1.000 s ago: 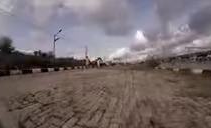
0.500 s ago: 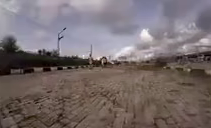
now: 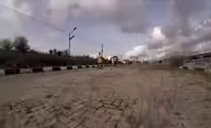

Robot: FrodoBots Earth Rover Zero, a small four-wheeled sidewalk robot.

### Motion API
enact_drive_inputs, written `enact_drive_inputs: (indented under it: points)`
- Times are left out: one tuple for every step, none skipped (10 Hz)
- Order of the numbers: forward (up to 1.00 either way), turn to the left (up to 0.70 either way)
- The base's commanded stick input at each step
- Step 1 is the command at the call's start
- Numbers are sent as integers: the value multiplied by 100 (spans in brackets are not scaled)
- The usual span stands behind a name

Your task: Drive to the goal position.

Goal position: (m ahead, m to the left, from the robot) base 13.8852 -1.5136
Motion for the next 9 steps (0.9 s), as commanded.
enact_drive_inputs:
  points:
    - [100,0]
    - [100,0]
    - [100,0]
    - [100,0]
    - [100,0]
    - [100,-13]
    - [100,-26]
    - [100,-11]
    - [100,0]
